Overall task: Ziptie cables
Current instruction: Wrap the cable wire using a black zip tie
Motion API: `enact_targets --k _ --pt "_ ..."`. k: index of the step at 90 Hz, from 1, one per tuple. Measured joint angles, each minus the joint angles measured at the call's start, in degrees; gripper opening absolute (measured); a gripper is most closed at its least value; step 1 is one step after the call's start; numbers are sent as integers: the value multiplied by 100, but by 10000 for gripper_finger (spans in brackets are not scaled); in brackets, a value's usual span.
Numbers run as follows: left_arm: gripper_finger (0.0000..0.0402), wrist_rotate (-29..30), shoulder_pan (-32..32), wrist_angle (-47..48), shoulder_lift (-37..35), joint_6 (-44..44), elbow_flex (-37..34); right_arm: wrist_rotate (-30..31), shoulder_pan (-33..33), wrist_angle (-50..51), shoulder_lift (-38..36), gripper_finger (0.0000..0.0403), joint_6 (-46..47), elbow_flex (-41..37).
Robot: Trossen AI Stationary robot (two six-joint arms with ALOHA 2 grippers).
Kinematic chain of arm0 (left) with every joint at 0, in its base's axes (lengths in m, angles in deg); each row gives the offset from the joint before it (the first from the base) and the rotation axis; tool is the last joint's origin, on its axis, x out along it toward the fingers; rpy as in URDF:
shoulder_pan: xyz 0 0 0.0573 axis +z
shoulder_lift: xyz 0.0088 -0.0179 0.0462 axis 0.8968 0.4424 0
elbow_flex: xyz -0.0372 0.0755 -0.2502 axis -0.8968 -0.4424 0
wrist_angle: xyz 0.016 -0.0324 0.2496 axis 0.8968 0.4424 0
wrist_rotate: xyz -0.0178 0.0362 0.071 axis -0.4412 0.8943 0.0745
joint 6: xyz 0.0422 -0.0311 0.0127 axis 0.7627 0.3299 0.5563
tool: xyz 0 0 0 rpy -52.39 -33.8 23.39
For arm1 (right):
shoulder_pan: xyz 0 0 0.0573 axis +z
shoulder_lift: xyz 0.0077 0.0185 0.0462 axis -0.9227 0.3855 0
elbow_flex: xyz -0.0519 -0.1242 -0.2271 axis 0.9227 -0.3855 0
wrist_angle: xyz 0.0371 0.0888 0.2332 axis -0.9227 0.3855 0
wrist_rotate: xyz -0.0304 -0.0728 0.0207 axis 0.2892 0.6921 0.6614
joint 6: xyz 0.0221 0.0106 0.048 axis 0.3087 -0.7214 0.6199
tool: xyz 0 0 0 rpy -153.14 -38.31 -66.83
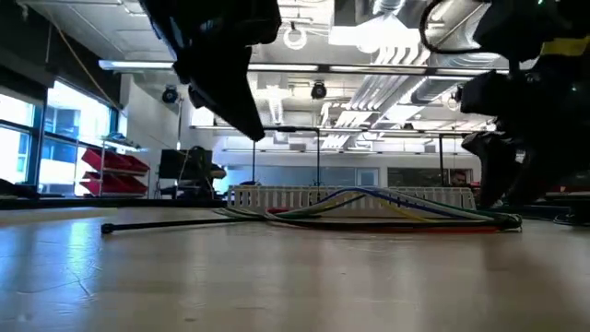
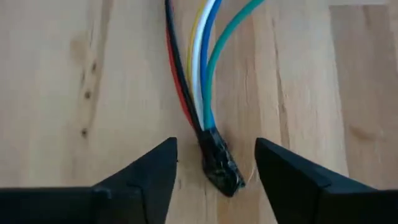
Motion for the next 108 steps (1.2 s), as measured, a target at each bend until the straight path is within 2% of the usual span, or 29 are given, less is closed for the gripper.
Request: enact_targets --k 8,17,25,34,38,48,53,63,70,83,92,100,108 --pt "0 25 -26 -171 2 36 -159 -56 0 -25 395 203 -70 43" --pt "0 26 -32 -514 2 94 -350 -75 4 -84 703 176 -35 70" --pt "0 88 -32 -536 7 185 -361 -164 5 -141 760 125 1 77" --pt "0 298 -32 -670 4 421 -353 -209 11 -41 658 43 -5 207" --pt "0 334 -32 -793 4 601 -353 -119 7 89 574 25 -39 311" --pt "0 377 -32 -1127 4 1069 -353 179 4 416 276 25 -118 822" --pt "0 605 -34 -1327 2 1258 -353 398 4 574 145 24 -270 1203" --pt "4 1295 -64 -1579 -28 1775 -258 1009 4 1094 -43 22 -810 1938" --pt "13 2055 -148 -1571 -28 2224 -73 1417 -3 1135 -118 20 -1197 2501" --pt "37 3370 -299 -1935 -63 3437 318 1985 -91 1583 -115 15 -1794 3336" --pt "62 3919 -348 -2253 -81 4312 583 2367 -119 1905 -119 9 -1987 3806" --pt "92 4054 -320 -2418 -83 4999 764 2434 -168 2181 -119 1 -2095 4091" --pt "128 3710 -199 -2812 -90 5459 832 2422 -207 2391 -126 6 -2054 4190"
